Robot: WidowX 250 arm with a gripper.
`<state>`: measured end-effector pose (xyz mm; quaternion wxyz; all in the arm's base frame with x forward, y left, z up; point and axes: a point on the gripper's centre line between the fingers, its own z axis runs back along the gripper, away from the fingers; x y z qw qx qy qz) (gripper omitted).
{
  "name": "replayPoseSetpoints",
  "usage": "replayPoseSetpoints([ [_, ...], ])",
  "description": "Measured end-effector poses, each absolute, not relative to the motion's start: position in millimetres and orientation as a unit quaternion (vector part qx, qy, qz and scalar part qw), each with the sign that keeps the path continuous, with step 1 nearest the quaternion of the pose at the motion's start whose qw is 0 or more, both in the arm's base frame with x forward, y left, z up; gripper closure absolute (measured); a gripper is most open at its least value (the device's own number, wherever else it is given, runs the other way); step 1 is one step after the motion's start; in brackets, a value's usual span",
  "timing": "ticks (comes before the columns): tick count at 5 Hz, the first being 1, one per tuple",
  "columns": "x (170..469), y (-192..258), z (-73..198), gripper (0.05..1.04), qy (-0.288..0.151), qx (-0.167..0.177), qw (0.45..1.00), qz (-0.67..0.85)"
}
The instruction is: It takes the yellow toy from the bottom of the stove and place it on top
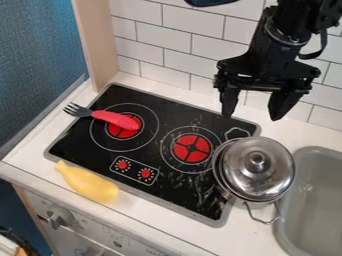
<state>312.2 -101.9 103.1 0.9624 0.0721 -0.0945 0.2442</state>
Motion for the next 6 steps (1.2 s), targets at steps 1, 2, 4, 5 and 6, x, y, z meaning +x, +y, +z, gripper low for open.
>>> replayPoseSetpoints([
  [1,308.4,-100.6,90.2,0.083,-0.076,0.083,0.962,0.249],
  [2,295.6,-68.5,72.2,0.083,-0.044,0.091,0.930,0.354],
  [4,266.7,-11.2,69.9,0.082,-0.043,0.096,0.847,0.521],
  [5,253.0,13.5,67.1,0.082,-0.030,0.076,0.803,0.590],
  [6,235.3,40.5,57.5,0.083,-0.020,0.080,0.738,0.669],
])
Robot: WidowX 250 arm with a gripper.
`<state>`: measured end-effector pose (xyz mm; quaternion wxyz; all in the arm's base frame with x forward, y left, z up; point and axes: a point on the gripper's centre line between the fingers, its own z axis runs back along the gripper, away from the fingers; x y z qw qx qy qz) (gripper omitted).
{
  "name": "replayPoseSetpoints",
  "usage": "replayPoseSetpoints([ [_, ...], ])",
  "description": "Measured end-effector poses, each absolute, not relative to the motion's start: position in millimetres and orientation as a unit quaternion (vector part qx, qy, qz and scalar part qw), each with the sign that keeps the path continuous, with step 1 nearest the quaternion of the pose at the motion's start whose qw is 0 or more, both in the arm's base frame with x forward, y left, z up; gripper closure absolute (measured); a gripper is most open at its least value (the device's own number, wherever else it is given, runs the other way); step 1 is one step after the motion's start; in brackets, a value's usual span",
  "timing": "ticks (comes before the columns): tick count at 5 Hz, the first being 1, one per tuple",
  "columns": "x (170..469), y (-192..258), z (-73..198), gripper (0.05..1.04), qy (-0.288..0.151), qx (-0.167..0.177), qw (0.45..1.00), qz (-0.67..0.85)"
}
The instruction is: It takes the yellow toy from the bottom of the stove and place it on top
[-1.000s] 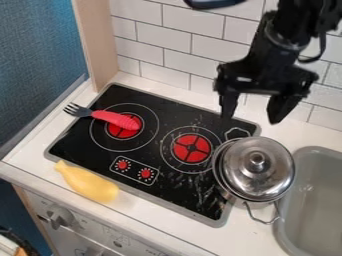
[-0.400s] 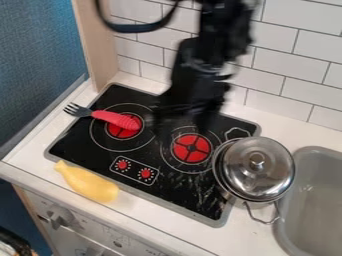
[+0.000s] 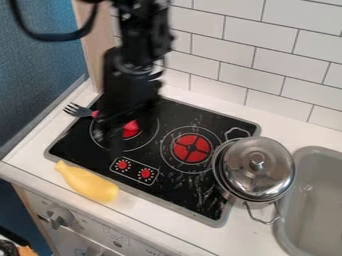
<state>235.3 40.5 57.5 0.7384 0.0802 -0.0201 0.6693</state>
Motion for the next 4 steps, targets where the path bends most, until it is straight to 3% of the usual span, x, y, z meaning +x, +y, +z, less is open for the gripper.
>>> replayPoseSetpoints([
  [2,210.4,59.5,46.1,0.082,-0.020,0.071,0.699,0.712],
  [4,203.1,68.4,33.0,0.083,-0.031,0.071,0.695,0.715],
])
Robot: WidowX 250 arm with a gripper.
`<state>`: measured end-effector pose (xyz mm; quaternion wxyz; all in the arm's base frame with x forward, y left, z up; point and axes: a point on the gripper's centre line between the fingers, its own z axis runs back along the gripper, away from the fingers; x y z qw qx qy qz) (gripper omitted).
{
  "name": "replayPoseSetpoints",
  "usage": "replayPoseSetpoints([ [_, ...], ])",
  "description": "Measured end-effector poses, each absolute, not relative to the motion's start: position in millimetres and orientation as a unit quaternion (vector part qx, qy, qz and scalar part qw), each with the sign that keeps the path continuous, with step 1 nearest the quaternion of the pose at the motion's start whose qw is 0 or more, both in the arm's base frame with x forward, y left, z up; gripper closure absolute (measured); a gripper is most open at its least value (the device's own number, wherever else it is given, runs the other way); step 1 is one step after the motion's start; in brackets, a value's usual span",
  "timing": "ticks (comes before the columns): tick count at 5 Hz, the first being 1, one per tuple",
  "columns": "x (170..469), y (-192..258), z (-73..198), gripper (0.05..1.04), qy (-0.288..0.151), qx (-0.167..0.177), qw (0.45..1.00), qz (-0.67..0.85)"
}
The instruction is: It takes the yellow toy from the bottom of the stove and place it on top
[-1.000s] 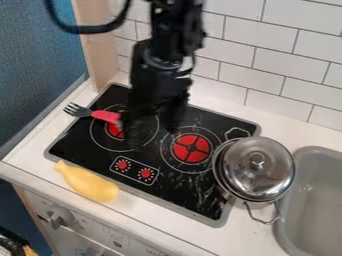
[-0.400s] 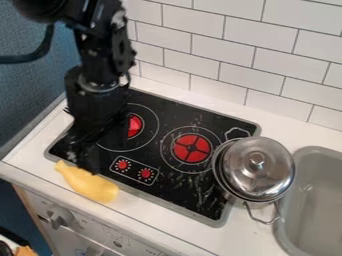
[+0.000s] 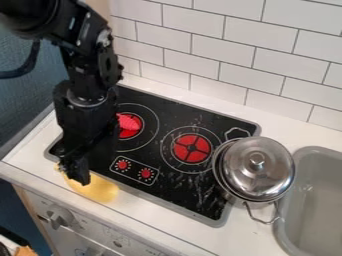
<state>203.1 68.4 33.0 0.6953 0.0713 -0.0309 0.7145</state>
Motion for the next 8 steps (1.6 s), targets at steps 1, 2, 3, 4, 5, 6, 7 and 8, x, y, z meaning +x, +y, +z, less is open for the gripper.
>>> replayPoseSetpoints([
  [1,202.1,70.6,29.7,0.083,-0.031,0.081,0.690,0.718],
  [2,202.2,76.1,25.2,0.083,-0.032,0.078,0.694,0.715],
  [3,200.0,77.0,17.5,0.083,-0.031,0.072,0.700,0.710],
  [4,198.4,78.6,9.7,0.082,-0.023,0.072,0.707,0.704],
  [5,195.8,78.3,4.4,0.083,-0.023,0.075,0.708,0.702],
  [6,198.8,76.9,-0.7,0.083,-0.035,0.074,0.713,0.697],
  [7,198.9,76.4,-3.0,0.083,-0.034,0.073,0.706,0.703],
  [8,199.0,77.1,-6.9,0.083,-0.028,0.078,0.702,0.707],
])
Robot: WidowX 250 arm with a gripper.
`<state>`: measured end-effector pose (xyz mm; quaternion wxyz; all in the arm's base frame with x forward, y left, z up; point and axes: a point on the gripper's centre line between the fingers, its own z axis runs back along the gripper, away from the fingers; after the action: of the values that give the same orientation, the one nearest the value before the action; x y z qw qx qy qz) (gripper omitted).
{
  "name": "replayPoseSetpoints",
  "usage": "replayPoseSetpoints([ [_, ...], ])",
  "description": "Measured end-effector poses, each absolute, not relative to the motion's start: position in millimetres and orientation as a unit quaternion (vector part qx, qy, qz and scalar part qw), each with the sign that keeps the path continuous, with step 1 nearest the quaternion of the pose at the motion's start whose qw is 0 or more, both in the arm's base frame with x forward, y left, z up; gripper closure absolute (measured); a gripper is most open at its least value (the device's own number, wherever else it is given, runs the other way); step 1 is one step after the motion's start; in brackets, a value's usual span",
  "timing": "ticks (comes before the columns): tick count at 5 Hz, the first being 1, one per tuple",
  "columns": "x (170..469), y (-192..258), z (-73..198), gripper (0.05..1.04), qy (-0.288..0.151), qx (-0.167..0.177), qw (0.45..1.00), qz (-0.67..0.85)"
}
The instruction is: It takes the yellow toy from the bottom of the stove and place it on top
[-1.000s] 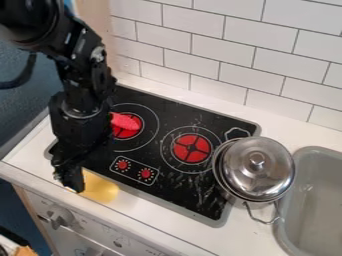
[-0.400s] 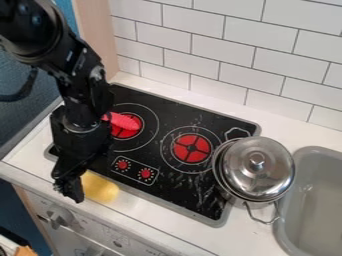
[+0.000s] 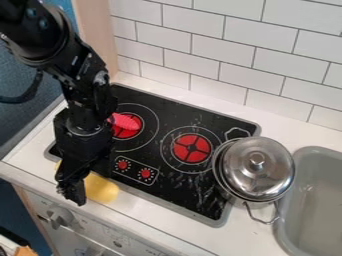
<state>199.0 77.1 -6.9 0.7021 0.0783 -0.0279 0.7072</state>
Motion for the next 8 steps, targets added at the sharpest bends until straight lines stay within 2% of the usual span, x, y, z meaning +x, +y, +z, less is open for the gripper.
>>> replayPoseSetpoints([
  [1,202.7,76.3,-10.3,0.119,-0.027,0.088,0.703,0.705],
  [2,200.2,75.9,-13.6,0.353,-0.021,0.099,0.702,0.705],
  [3,196.2,74.2,-12.9,0.433,-0.010,0.104,0.698,0.709],
  [4,193.3,72.5,-4.8,0.436,-0.003,0.102,0.699,0.708],
  [5,197.8,72.5,19.4,0.504,-0.010,0.079,0.703,0.707],
  [6,204.5,69.5,34.8,0.504,-0.005,0.061,0.711,0.701],
  [8,223.2,61.0,59.2,0.504,-0.022,0.038,0.726,0.687],
])
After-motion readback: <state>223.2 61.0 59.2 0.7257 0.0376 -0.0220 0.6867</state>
